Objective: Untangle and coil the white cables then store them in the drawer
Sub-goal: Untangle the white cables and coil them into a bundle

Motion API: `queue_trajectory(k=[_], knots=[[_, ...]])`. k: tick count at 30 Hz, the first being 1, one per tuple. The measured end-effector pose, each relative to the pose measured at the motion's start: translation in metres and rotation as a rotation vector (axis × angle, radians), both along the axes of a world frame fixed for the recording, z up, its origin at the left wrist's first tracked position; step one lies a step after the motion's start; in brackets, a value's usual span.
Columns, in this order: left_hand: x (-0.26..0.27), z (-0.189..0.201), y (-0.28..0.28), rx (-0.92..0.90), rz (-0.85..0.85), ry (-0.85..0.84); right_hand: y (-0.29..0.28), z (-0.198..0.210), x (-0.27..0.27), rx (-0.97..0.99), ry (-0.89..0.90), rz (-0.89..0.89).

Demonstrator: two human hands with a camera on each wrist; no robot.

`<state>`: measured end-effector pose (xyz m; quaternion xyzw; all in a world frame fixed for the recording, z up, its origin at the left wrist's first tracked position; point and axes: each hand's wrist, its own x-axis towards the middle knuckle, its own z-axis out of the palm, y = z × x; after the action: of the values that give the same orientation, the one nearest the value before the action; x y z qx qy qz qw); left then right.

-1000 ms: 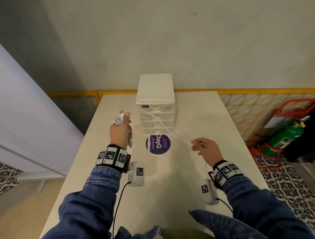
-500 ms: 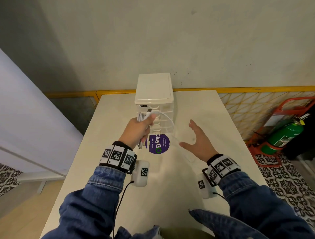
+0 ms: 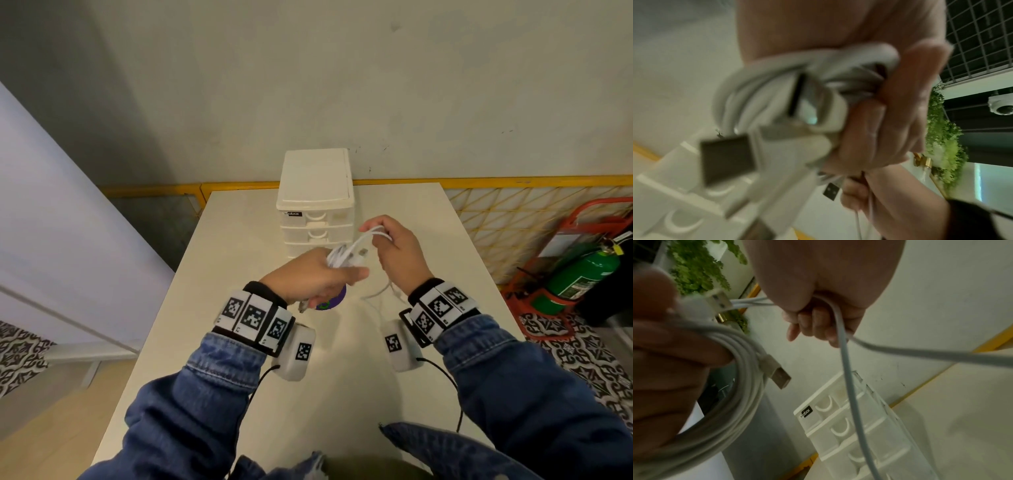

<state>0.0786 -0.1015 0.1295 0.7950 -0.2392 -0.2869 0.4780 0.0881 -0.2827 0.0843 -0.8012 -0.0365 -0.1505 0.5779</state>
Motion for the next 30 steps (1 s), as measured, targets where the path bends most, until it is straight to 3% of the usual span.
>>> queue_trajectory(k=[5,10,21,30], knots=[[-0.010,-0.002,-0.014,-0.014,-0.029,0.033,-0.008,0.010,0.010,-0.161,-0.035,-0.016],[-0.006,0.003,-0.012,-0.146,0.059,0.010,-0.012,-0.016,0.003,-0.408,0.046,0.052],[0.010,0.009,-0.010,-0.872,0.169,0.234,0.028,-0.038,-0.019,0.033,0.201,0.045],[0.042,0.026,0.015,-1.283,0.476,0.262,0.030,-0.076,-0.039,-0.039,0.223,0.067]])
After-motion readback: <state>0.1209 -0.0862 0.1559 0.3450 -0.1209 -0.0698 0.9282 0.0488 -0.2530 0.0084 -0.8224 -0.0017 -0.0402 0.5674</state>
